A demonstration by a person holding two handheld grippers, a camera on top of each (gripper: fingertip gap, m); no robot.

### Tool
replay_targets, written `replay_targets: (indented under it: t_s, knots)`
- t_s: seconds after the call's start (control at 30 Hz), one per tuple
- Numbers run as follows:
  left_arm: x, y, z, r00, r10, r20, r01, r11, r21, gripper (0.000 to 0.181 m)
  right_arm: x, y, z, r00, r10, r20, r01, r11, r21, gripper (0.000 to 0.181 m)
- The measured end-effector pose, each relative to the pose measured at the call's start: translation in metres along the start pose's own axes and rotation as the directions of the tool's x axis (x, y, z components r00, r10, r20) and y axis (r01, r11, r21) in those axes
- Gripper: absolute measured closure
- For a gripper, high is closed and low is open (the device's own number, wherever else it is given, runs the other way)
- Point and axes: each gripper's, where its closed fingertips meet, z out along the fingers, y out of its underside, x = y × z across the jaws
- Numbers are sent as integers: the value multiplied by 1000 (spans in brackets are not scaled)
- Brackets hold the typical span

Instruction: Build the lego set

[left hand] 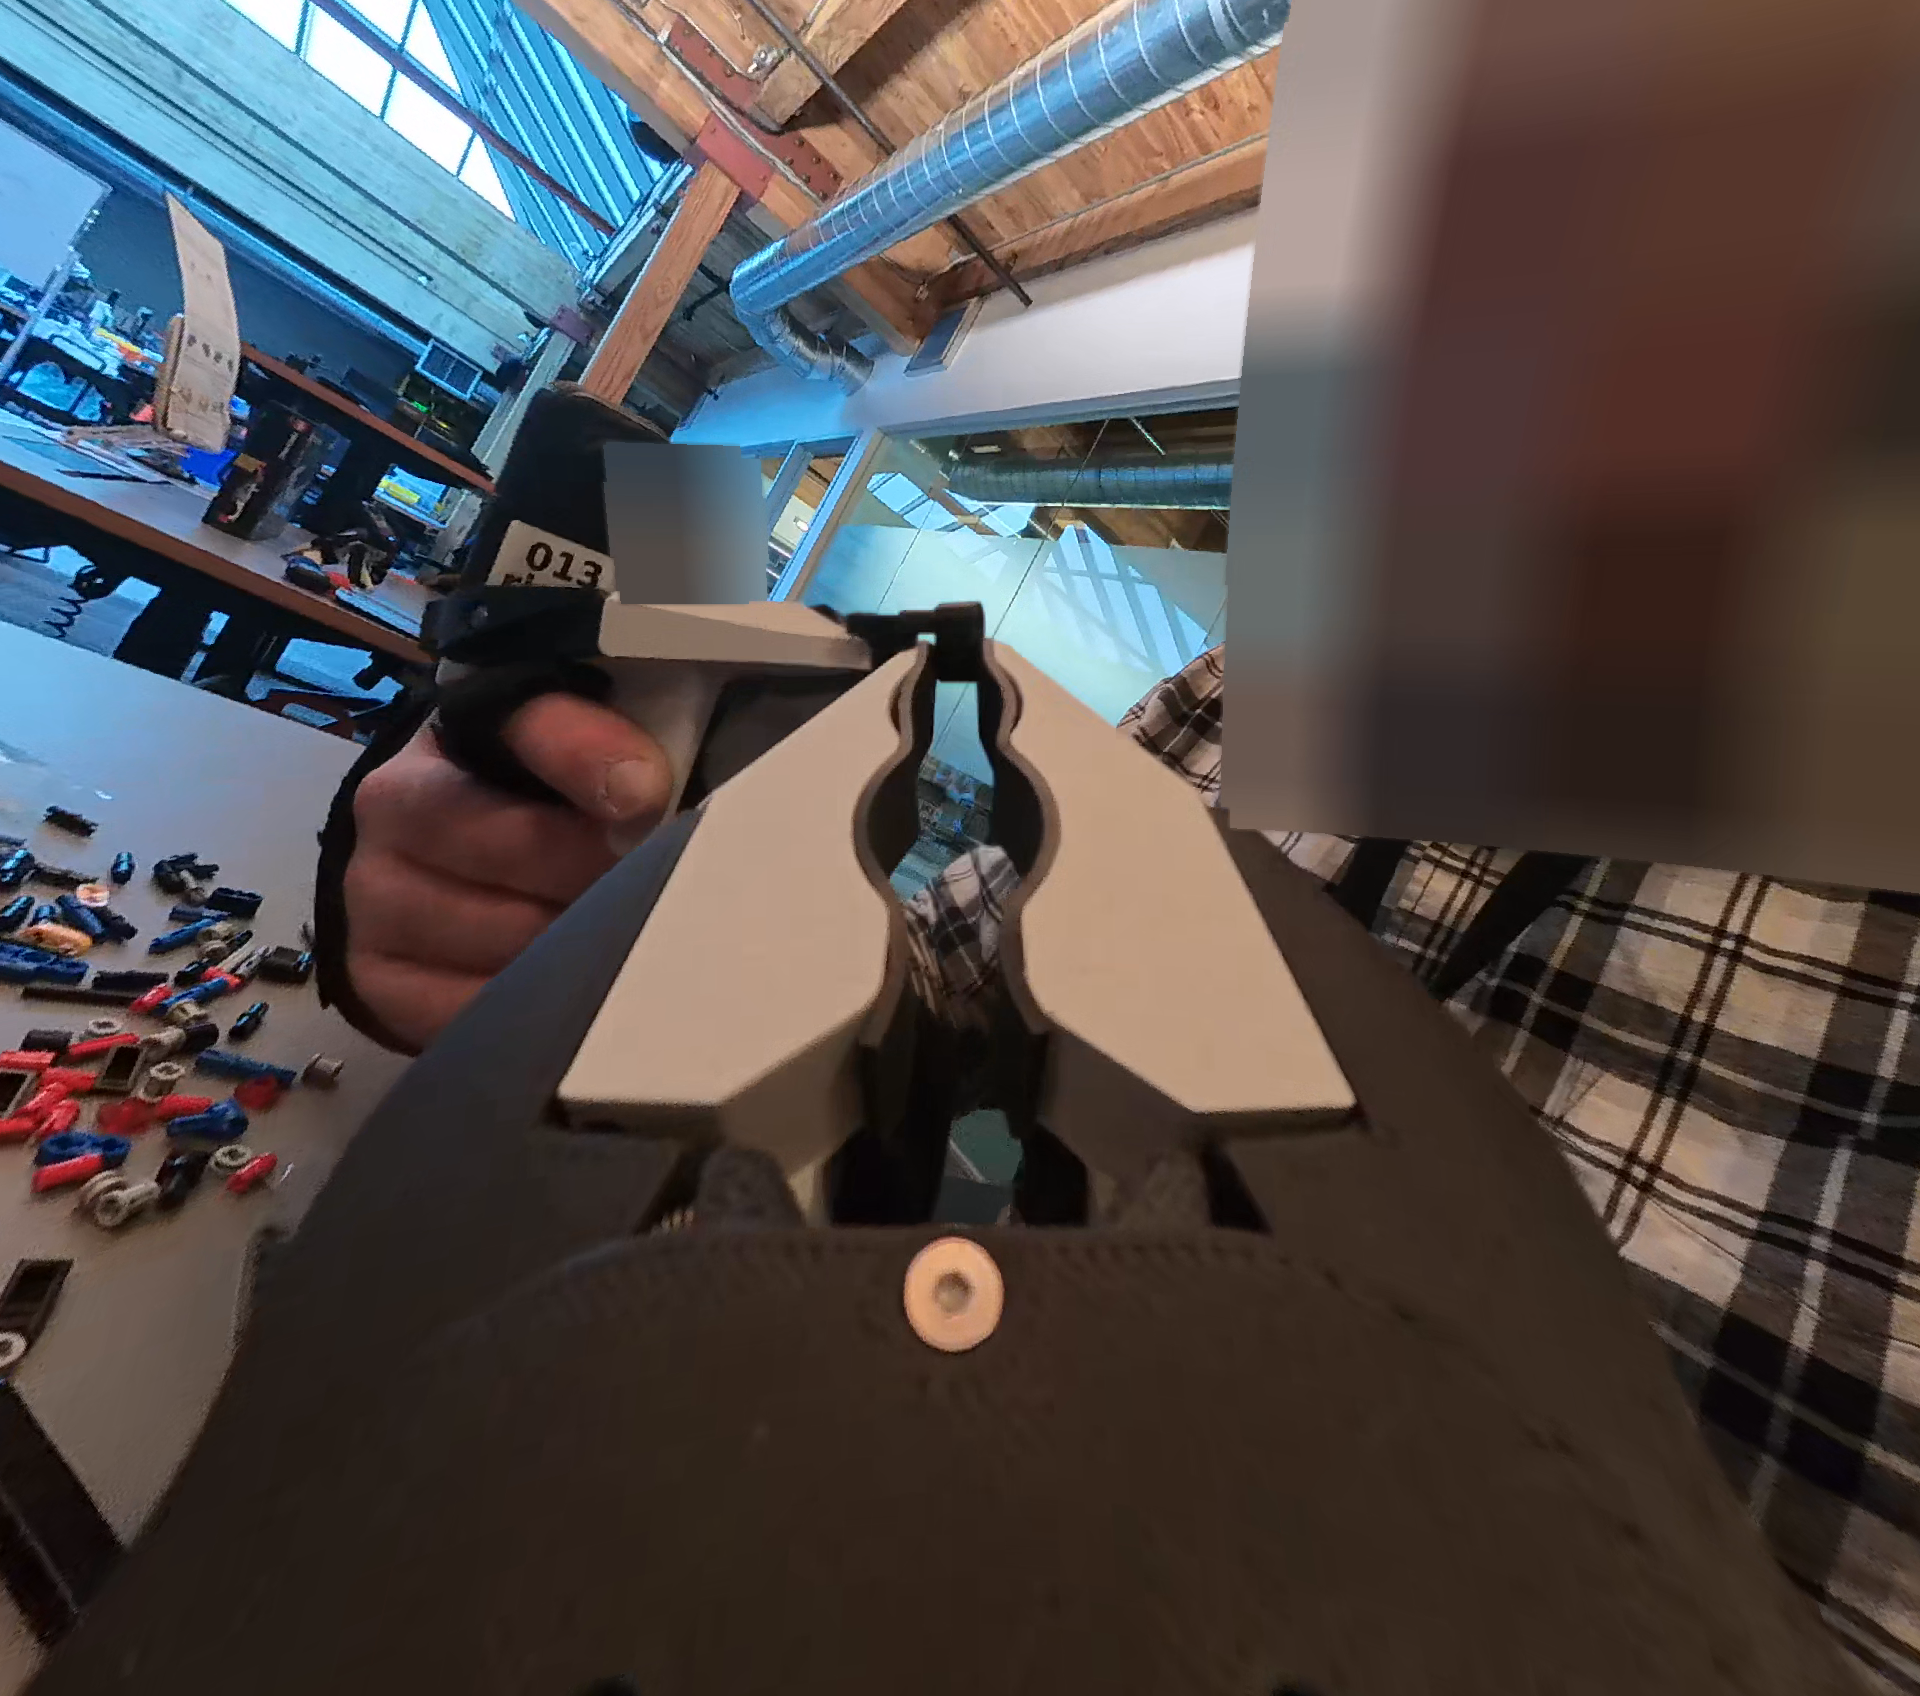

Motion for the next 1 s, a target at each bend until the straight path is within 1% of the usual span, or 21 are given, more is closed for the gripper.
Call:
replay_targets:
  t_s: [0.43,0.67,1.0]
  knots:
    - [4,6,5,999,-16,-51,15,1000,-21,175,-5,-3,2,1000,6,21,-6,1000,21,174]
    - [7,5,5,997,-12,-70,12,1000,-11,175,-7,-3,4,1000,5,27,-6,1000,24,174]
    - [2,4,3,999,-28,-45,28,1000,-1,175,-1,-2,5,1000,-11,-14,11,1000,19,175]
